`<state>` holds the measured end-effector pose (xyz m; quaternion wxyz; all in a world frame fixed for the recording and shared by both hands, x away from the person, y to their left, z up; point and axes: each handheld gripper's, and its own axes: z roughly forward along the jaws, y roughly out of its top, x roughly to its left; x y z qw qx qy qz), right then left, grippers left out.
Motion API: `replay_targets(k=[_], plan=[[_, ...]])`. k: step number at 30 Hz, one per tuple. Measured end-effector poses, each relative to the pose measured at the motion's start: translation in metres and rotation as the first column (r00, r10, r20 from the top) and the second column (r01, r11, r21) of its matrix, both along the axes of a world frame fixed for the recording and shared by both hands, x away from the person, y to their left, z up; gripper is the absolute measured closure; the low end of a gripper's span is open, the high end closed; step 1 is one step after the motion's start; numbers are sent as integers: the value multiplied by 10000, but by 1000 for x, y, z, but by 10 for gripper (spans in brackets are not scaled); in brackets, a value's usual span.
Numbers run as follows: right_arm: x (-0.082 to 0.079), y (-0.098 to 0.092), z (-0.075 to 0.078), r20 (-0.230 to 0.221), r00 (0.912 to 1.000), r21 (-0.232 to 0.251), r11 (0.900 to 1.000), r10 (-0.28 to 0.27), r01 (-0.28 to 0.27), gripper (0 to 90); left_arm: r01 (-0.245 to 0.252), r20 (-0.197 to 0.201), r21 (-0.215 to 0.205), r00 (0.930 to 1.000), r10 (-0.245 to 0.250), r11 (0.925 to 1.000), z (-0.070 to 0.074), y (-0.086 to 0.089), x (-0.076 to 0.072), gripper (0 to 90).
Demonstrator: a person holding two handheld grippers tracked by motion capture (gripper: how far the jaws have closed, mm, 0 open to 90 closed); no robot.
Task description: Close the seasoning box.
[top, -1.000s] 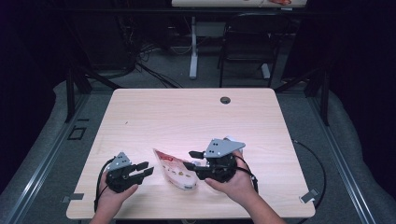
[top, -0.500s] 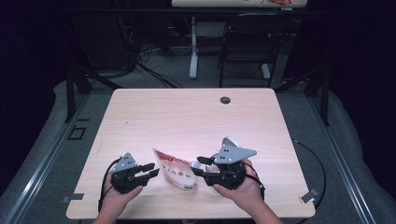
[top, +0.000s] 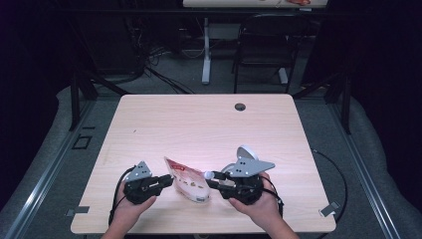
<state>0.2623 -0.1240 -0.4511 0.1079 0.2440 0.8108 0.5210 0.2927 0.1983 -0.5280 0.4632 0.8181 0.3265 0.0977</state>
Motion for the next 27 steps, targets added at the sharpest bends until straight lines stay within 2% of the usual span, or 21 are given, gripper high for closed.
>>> replay_targets(k=[9, 16, 27], plan=[[1, -1, 0, 17, 10000, -65, 9999, -91, 91, 717, 193, 44, 11, 9998, -193, 9998, 2, 2, -4, 840], [3, -1, 0, 16, 10000, -22, 10000, -77, 77, 717, 107, 241, 73, 9997, -108, 9999, 3, 3, -10, 900], [7, 0, -1, 81, 9999, 11, 9999, -145, 145, 718, 77, 498, 309, 9987, -92, 9995, 7, 4, -18, 900]])
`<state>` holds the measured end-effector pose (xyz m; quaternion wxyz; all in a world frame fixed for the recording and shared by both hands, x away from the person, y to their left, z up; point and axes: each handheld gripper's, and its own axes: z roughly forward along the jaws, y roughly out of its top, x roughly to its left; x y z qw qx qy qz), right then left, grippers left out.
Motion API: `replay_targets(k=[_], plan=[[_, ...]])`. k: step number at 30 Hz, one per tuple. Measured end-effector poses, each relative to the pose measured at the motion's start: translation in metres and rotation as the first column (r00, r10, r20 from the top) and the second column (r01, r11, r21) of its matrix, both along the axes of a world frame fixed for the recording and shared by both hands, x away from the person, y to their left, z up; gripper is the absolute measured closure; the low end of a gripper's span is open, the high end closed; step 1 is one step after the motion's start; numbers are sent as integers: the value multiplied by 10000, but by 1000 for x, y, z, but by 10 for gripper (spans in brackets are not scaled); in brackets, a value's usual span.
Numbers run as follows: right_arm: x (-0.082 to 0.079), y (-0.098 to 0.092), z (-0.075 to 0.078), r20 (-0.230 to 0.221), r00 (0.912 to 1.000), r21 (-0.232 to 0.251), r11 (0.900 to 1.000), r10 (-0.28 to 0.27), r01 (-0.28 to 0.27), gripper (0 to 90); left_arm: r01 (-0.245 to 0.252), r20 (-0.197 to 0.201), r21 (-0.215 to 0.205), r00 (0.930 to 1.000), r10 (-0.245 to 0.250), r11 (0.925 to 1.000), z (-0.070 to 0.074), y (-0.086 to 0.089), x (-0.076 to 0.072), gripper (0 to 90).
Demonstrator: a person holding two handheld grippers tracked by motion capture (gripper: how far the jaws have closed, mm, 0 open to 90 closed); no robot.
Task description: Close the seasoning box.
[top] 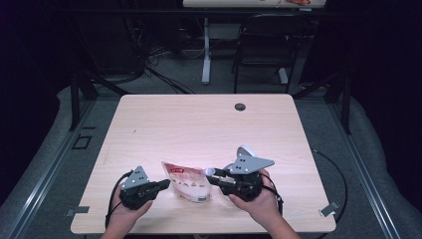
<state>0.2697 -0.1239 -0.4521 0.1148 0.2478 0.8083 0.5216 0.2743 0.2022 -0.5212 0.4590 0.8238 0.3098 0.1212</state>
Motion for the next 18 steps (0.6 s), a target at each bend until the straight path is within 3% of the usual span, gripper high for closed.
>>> replay_targets(k=[11, 18], plan=[[6, 1, 2, 53, 9998, -106, 9998, -165, 166, 683, 145, 26, 87, 9999, -145, 9999, 1, -1, -10, 900], [9, 0, 3, -143, 9998, 32, 9999, -98, 98, 660, 271, -56, 23, 9996, -271, 9996, 1, -1, -13, 900]])
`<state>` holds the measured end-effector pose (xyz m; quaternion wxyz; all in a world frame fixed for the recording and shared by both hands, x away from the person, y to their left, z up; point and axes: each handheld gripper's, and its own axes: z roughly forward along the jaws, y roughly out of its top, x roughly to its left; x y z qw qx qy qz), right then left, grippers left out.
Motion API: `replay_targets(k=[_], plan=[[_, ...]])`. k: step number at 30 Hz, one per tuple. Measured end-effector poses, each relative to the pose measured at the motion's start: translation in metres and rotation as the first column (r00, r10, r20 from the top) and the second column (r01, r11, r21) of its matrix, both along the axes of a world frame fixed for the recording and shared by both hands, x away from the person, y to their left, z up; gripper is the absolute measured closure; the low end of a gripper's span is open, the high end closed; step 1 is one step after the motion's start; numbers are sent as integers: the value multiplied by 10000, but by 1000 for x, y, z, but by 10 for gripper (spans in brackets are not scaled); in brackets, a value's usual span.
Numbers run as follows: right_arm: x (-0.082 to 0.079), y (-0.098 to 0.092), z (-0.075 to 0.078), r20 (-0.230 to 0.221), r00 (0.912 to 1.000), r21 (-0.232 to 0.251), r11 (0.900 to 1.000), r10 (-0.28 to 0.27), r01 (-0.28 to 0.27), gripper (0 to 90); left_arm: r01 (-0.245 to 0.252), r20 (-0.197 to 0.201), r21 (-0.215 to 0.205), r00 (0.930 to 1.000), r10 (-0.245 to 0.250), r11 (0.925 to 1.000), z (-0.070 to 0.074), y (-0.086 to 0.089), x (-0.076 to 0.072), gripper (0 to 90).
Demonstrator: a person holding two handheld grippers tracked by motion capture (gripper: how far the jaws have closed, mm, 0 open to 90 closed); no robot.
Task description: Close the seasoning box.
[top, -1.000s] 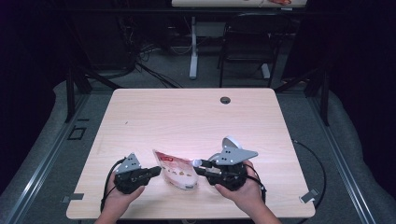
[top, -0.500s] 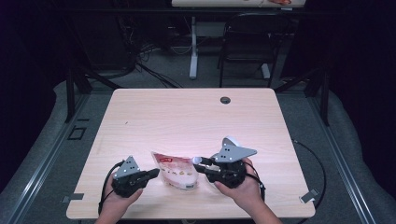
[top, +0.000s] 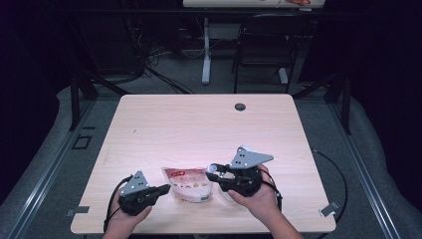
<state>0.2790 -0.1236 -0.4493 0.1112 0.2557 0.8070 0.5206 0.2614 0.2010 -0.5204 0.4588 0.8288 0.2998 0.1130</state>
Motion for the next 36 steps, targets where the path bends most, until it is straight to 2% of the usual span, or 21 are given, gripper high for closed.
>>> replay_targets(k=[8, 14, 17, 20, 25, 26, 28, 36], plan=[[0, 0, 10, 163, 9998, 50, 9999, 151, -152, 590, 38, -62, -76, 10000, -39, 10000, -1, 0, 0, 900], [0, 7, 23, 505, 9982, -240, 9993, 313, -301, 587, 113, -74, -114, 9999, -113, 9999, -1, 0, 1, 883], [4, 13, 28, 372, 9978, -397, 9978, 551, -536, 589, 160, -88, -129, 9998, -161, 9998, -1, 0, 1, 875], [5, 19, 32, 440, 9966, -557, 9962, 700, -675, 597, 190, -140, -155, 9997, -192, 9997, -1, 1, 2, 866], [7, 32, 39, 453, 9942, -1089, 9897, 980, -926, 614, 144, -128, -68, 9998, -145, 9999, -2, 1, 2, 862], [8, 35, 41, 445, 9935, -1209, 9877, 1052, -992, 650, 171, -113, -82, 9998, -172, 9998, -2, 1, 2, 862], [8, 39, 43, 321, 9918, -1244, 9851, 1237, -1188, 673, 168, -119, -74, 9998, -168, 9998, -2, 0, 2, 858], [12, 58, 48, 372, 9868, -1692, 9743, 1573, -1489, 711, 205, -211, -106, 9996, -207, 9997, -3, 0, 3, 818]])
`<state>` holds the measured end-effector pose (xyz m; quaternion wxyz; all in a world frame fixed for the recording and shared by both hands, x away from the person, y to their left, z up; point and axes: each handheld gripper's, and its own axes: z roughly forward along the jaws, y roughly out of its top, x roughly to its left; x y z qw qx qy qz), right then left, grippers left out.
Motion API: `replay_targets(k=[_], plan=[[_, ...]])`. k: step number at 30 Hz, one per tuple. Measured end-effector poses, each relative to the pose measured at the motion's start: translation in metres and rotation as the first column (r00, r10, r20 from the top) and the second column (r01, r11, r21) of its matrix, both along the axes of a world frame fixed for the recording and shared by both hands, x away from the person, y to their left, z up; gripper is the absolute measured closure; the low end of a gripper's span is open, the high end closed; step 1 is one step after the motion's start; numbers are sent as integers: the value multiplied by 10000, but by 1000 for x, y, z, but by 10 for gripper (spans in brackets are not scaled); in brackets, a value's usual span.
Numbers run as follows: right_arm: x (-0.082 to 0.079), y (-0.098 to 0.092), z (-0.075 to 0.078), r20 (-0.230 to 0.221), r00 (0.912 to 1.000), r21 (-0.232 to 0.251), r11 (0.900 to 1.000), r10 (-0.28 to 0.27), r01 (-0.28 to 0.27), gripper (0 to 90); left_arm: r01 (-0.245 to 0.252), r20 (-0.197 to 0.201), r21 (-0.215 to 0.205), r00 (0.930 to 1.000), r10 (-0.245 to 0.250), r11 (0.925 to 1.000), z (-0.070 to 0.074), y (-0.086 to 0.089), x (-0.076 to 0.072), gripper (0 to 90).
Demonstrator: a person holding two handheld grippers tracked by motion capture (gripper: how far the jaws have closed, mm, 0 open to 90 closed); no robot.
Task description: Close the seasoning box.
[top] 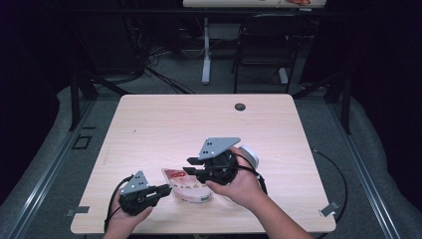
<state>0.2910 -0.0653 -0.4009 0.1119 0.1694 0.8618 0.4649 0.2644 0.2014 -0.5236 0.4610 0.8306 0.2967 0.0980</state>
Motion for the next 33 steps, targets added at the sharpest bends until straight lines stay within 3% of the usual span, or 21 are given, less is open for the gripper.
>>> replay_targets(k=[17, 33], plan=[[4, 26, 1, -128, 9982, -459, 9972, 580, -586, 750, 41, -5, 31, 10000, -41, 10000, -2, 0, 1, 784], [3, 45, -2, -23, 9975, -919, 9932, 709, -708, 754, 77, -2, 30, 10000, -77, 10000, -2, -1, 1, 794]])
